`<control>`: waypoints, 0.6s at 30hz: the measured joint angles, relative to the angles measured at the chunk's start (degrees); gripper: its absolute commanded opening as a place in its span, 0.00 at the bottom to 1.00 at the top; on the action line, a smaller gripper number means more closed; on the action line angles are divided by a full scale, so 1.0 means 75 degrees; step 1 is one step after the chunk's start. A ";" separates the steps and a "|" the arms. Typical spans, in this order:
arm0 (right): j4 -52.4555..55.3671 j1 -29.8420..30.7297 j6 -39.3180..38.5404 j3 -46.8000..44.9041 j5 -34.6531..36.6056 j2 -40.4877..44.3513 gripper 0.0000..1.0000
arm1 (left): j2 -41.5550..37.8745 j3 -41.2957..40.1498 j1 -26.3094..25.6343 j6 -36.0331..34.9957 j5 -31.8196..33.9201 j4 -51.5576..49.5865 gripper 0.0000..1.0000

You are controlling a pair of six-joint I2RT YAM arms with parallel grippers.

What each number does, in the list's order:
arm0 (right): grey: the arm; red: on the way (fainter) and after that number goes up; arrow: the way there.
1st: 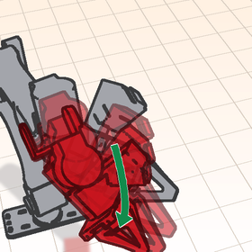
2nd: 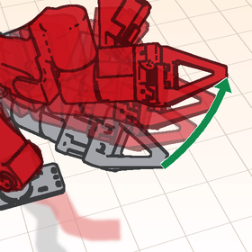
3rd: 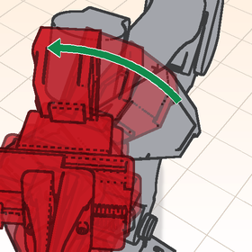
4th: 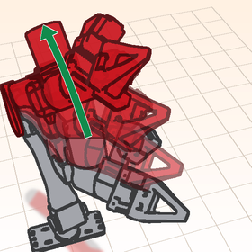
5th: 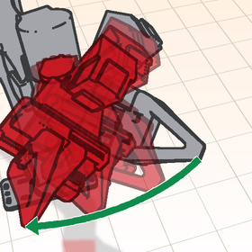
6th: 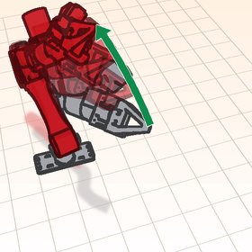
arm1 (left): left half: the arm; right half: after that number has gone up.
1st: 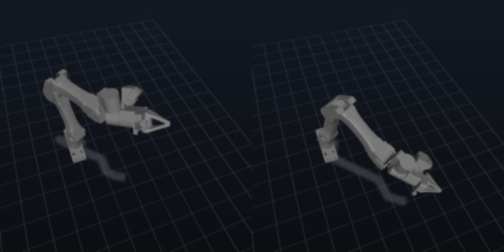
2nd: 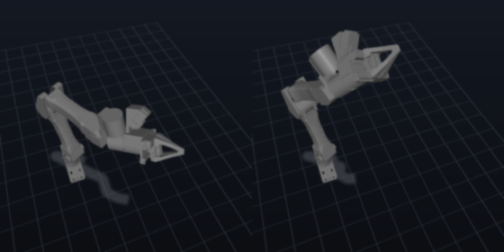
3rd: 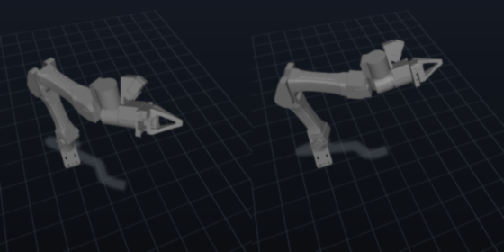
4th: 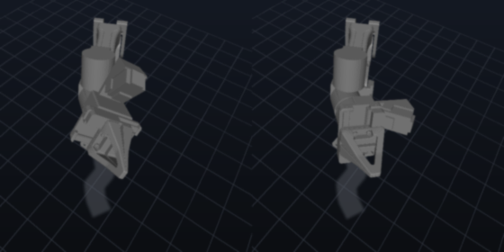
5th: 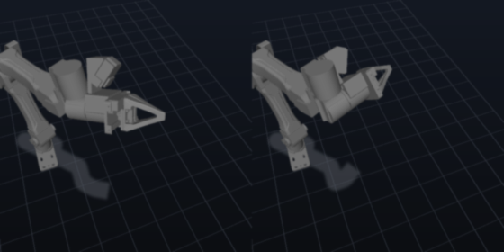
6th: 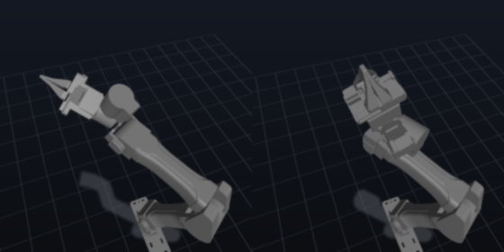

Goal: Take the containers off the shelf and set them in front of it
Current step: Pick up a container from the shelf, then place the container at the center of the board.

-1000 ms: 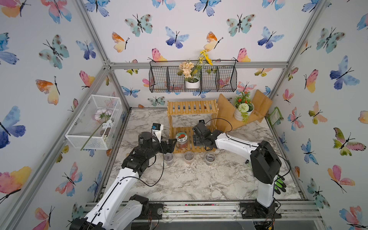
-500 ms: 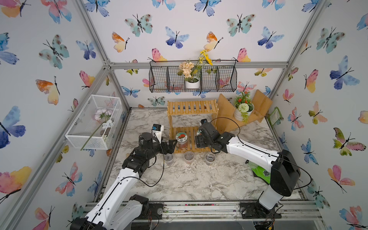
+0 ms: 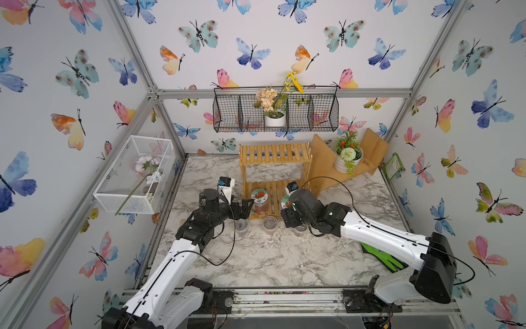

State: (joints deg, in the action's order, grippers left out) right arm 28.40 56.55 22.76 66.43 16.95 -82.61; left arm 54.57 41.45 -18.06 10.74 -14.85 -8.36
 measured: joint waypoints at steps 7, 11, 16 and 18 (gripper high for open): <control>0.0023 0.0702 -0.0050 -0.1011 0.0157 0.0860 0.65 | 0.0047 0.0000 0.0000 -0.0003 -0.0006 0.0050 0.99; 0.0090 0.1090 0.0044 -0.1463 0.0289 0.1195 0.66 | 0.0047 0.0000 0.0000 -0.0003 -0.0006 0.0050 0.99; 0.0213 0.1425 0.0385 -0.1953 0.0469 0.1545 0.65 | 0.0047 0.0000 0.0000 -0.0003 -0.0006 0.0050 0.99; 0.0219 0.1536 0.0539 -0.2136 0.0533 0.1629 0.65 | 0.0047 0.0000 0.0000 -0.0003 -0.0006 0.0050 0.99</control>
State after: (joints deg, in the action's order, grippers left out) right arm 30.04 68.07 26.81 50.41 20.95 -70.39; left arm 54.92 41.45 -18.06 10.72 -14.90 -7.99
